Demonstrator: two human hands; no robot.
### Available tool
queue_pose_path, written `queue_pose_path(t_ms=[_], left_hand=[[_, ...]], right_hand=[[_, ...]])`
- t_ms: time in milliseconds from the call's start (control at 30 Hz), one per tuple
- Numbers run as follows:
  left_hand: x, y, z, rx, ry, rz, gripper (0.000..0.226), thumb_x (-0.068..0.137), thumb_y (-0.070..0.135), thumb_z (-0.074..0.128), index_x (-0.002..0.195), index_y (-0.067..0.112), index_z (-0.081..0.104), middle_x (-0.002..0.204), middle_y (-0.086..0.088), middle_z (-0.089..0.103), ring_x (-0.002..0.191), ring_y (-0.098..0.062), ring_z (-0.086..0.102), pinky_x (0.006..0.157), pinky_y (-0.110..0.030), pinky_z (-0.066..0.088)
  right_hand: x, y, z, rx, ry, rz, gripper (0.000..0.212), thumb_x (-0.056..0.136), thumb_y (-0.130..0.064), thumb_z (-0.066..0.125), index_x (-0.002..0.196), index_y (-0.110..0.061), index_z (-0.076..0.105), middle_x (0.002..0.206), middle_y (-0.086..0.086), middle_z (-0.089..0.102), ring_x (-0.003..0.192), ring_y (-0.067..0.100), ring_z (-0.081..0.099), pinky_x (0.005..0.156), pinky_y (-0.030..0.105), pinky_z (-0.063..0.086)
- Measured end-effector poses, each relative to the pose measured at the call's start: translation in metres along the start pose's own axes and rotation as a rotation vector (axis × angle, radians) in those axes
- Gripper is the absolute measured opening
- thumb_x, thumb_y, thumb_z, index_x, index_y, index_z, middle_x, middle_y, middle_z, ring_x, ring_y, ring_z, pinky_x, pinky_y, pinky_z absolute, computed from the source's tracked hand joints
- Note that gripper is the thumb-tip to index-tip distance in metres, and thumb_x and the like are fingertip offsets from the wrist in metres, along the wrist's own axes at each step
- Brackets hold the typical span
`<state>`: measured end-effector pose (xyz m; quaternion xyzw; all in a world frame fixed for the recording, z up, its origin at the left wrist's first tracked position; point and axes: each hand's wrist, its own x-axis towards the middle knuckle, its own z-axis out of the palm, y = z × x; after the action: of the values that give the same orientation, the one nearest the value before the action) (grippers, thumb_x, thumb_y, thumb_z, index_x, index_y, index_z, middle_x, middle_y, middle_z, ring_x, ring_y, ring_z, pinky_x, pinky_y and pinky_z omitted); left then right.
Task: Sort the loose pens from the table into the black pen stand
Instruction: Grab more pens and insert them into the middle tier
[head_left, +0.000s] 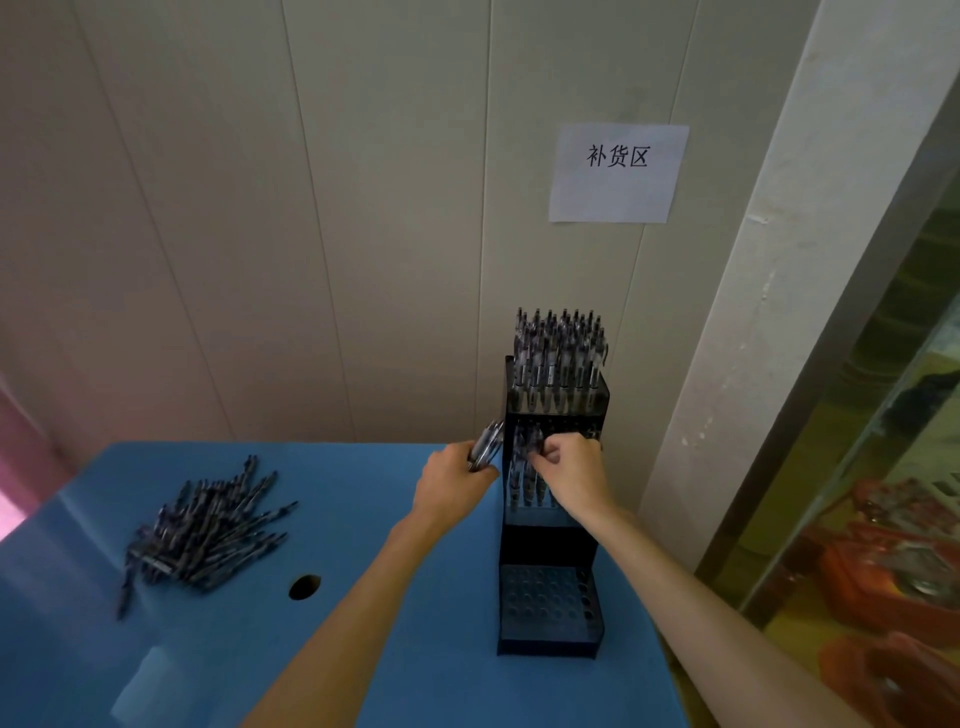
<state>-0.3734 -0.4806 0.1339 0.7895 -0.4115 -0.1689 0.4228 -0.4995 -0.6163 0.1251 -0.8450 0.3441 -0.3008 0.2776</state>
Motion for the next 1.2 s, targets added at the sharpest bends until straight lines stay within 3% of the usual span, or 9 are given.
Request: queue_pose_path(t_ms=[167, 367, 533, 733, 933, 1100, 1200], left_hand=[[0.001, -0.001, 0.003, 0.004, -0.008, -0.006, 0.031, 0.083, 0.017, 0.06, 0.065, 0.019, 0.035, 0.056, 0.0, 0.038, 0.051, -0.019, 0.032, 0.052, -0.034, 0.032], [0.002, -0.002, 0.007, 0.003, -0.019, -0.01, 0.032, 0.083, 0.017, 0.06, 0.064, 0.02, 0.035, 0.056, 0.001, 0.037, 0.052, -0.02, 0.031, 0.053, -0.035, 0.032], [0.001, -0.001, 0.01, -0.001, -0.022, -0.004, 0.028, 0.082, 0.016, 0.058, 0.064, 0.02, 0.037, 0.055, 0.002, 0.038, 0.051, -0.018, 0.031, 0.052, -0.035, 0.032], [0.001, 0.001, 0.012, -0.01, -0.026, -0.005, 0.029, 0.083, 0.014, 0.059, 0.063, 0.02, 0.039, 0.055, 0.001, 0.04, 0.051, -0.019, 0.034, 0.052, -0.035, 0.035], [0.001, 0.0, 0.012, 0.022, -0.023, -0.004, 0.027, 0.082, 0.016, 0.059, 0.064, 0.02, 0.039, 0.055, 0.001, 0.041, 0.05, -0.019, 0.035, 0.05, -0.035, 0.036], [0.0, 0.009, 0.015, 0.138, 0.0, 0.001, 0.025, 0.082, 0.023, 0.065, 0.066, 0.023, 0.047, 0.06, 0.002, 0.05, 0.058, -0.023, 0.048, 0.051, -0.031, 0.033], [-0.002, 0.015, 0.019, 0.181, -0.018, 0.025, 0.009, 0.081, 0.029, 0.063, 0.081, 0.02, 0.061, 0.069, -0.001, 0.061, 0.069, -0.028, 0.06, 0.053, -0.035, 0.043]], right_hand=[[-0.005, 0.001, 0.003, 0.003, 0.018, 0.008, 0.042, 0.09, -0.02, 0.074, 0.055, -0.014, 0.053, 0.053, 0.004, 0.063, 0.055, 0.018, 0.067, 0.059, 0.039, 0.057], [-0.005, 0.003, 0.001, 0.009, -0.021, 0.061, 0.034, 0.09, -0.023, 0.073, 0.06, -0.011, 0.062, 0.053, 0.003, 0.066, 0.054, 0.017, 0.067, 0.063, 0.04, 0.058], [-0.004, 0.006, 0.0, -0.042, -0.084, 0.055, 0.031, 0.091, -0.031, 0.07, 0.063, -0.019, 0.065, 0.053, -0.003, 0.066, 0.047, 0.012, 0.063, 0.056, 0.042, 0.058], [-0.009, 0.009, 0.007, -0.089, -0.088, 0.045, 0.038, 0.093, -0.034, 0.069, 0.066, -0.007, 0.068, 0.059, 0.008, 0.067, 0.048, 0.019, 0.064, 0.054, 0.044, 0.057], [-0.018, 0.005, -0.005, -0.168, -0.049, 0.104, 0.038, 0.089, -0.027, 0.073, 0.058, -0.007, 0.066, 0.054, 0.007, 0.064, 0.051, 0.017, 0.063, 0.06, 0.037, 0.058], [-0.018, -0.034, -0.029, 0.366, -0.298, 0.25, 0.014, 0.089, -0.023, 0.07, 0.082, -0.013, 0.077, 0.078, 0.002, 0.076, 0.062, 0.014, 0.068, 0.058, 0.026, 0.055], [-0.023, -0.043, -0.032, 0.424, -0.289, 0.254, 0.016, 0.086, -0.031, 0.076, 0.085, -0.015, 0.078, 0.077, -0.001, 0.075, 0.061, 0.009, 0.063, 0.056, 0.023, 0.049]])
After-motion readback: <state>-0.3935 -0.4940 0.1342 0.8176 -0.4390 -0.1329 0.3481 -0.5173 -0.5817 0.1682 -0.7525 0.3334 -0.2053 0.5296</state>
